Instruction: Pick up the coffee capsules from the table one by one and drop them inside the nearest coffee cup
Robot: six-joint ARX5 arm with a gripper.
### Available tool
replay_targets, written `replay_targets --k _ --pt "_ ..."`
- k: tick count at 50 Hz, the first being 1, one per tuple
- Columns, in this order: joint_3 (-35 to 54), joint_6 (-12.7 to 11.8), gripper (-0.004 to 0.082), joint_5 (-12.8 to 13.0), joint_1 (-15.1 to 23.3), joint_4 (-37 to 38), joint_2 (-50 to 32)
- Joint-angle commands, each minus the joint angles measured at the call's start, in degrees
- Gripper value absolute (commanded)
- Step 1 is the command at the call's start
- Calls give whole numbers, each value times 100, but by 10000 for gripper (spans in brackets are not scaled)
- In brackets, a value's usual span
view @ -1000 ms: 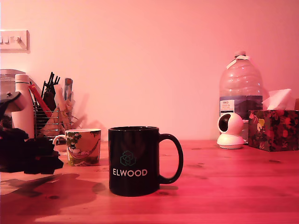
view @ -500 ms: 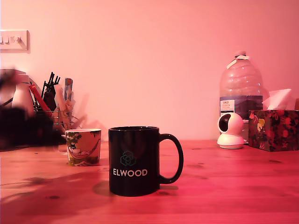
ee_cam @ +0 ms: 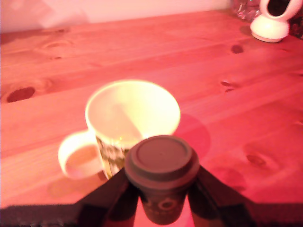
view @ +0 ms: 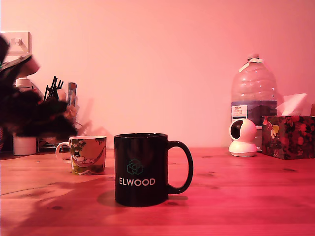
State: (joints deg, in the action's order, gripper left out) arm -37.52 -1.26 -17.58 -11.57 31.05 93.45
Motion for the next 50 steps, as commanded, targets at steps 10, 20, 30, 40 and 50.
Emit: replay_targets --k 10,20,30,40,50 --pt "-719 175 24 -13 -13 -1145 -61" --pt "-1276 177 24 2 -17 -1904 -55" --pt "-1738 197 25 4 -17 -2492 -13" --pt "-2072 240 25 9 -24 -2983 74" --pt "-2374 284 26 9 -22 -3340 157"
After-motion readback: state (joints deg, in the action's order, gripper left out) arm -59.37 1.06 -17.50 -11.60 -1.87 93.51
